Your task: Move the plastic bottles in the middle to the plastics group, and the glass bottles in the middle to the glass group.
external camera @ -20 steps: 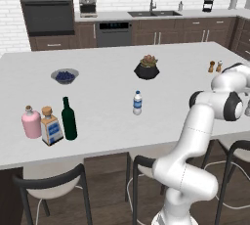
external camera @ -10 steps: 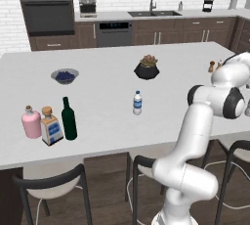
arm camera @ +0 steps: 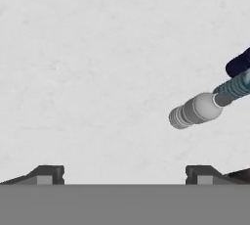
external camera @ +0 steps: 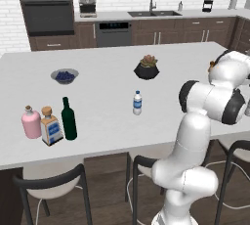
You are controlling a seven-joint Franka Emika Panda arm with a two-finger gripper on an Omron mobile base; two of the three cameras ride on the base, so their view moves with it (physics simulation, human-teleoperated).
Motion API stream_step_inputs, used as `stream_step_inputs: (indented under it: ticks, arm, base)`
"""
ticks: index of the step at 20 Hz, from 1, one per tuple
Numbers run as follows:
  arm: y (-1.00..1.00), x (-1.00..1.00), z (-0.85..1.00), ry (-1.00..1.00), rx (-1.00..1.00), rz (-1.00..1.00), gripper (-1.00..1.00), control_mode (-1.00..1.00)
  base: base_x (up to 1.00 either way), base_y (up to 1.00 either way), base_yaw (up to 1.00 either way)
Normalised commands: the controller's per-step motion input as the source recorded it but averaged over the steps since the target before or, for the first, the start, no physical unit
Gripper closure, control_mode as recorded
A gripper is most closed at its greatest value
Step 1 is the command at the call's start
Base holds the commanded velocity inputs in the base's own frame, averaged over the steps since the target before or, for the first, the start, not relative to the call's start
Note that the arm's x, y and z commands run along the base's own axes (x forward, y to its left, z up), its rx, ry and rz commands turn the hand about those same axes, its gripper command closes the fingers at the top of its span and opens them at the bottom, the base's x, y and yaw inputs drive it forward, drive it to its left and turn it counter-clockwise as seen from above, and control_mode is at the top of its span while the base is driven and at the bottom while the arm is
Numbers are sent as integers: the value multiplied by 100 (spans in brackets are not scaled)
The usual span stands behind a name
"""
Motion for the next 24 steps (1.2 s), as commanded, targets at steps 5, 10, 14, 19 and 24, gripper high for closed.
stream_step_inputs:
  ticks: [5,10,14,19,24]
  arm:
    - [100,-6,0,0,-6,42,-100,-100]
    - [100,0,0,0,-5,39,-100,-100]
    - [100,0,0,0,-5,34,-100,-100]
    - [100,3,-2,0,-5,19,-100,-100]
    - [100,12,-4,0,-1,11,-100,-100]
  base:
    - [0,0,0]
    - [0,0,0]
    - [0,0,0]
    - [0,0,0]
    - [0,0,0]
